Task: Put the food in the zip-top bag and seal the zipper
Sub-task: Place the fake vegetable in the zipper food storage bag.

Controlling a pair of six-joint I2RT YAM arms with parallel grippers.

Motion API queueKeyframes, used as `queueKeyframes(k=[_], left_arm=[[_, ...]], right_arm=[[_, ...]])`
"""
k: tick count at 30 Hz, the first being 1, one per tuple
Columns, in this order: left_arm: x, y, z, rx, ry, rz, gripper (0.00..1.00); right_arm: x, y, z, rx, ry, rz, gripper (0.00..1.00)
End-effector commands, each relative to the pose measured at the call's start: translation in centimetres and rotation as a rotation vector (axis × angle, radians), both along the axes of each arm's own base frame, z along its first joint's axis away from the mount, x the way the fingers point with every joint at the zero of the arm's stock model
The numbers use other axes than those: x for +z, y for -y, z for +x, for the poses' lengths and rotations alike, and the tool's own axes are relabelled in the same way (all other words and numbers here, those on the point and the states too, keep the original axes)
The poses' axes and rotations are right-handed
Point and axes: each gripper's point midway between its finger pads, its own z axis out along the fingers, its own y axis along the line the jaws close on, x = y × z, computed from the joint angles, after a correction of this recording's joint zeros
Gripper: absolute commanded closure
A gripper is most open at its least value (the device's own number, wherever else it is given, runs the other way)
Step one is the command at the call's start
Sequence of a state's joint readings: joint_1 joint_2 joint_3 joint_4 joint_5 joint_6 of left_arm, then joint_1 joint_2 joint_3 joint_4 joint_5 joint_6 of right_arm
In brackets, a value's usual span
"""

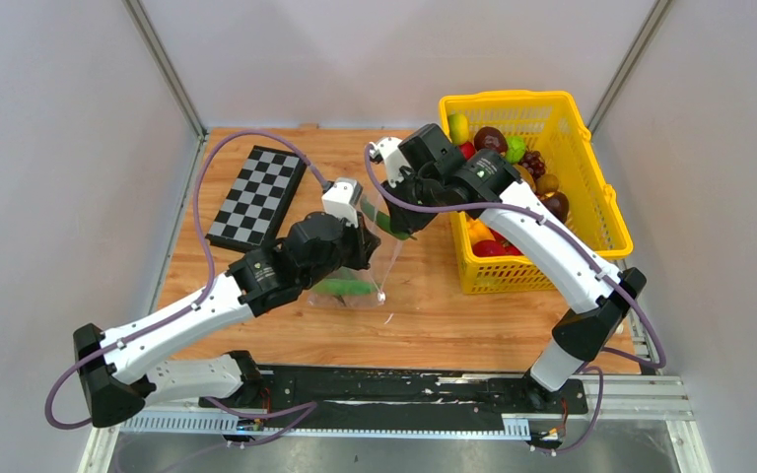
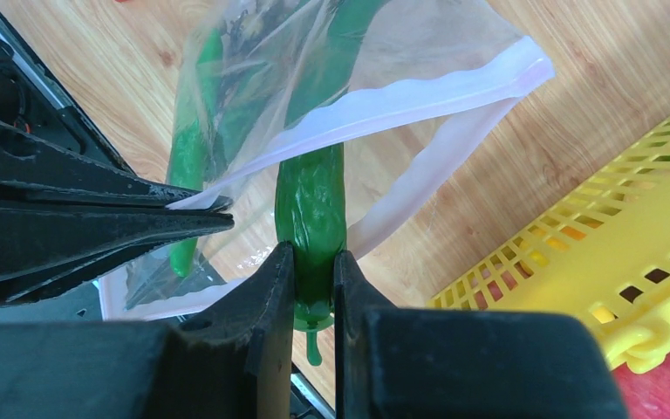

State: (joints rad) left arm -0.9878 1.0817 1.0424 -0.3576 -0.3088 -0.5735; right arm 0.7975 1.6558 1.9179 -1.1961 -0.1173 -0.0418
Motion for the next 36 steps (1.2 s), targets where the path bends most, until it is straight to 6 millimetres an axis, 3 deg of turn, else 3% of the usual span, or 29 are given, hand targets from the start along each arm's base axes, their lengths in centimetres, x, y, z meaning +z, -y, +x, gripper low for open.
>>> queueKeyframes(k=[1, 11, 18, 25, 31, 36], left_arm=[[2.3, 0.0, 0.0, 0.004, 0.064, -0.090, 1.00], [2.9, -0.9, -0.3, 0.024, 0.079, -0.116, 1.00], [2.9, -1.3, -0.3, 0.037, 0.081, -0.120, 1.00], [2.9, -1.9, -0.3, 0.057, 0.084, -0.125, 1.00], [2.5, -3.2, 0.0, 0.114, 0.080, -0.106, 1.00], [2.1, -3.8, 0.1, 0.142, 0.080, -0.097, 1.00]], right_arm=[[2.0, -1.6, 0.2, 0.005, 0.033, 0.103, 0.91], [2.6, -2.7, -1.6, 0.106, 0.002, 0.187, 0.81], [4.3, -3.1, -2.2, 0.148, 0.047, 0.268, 0.64], [4.9, -2.4, -2.0, 0.129, 0.094, 0.269, 0.60], [8.2, -1.0, -1.1, 0.090, 0.288, 0.337, 0.60], [11.1, 1.7, -0.6, 0.001, 0.504, 0.422, 0.41]])
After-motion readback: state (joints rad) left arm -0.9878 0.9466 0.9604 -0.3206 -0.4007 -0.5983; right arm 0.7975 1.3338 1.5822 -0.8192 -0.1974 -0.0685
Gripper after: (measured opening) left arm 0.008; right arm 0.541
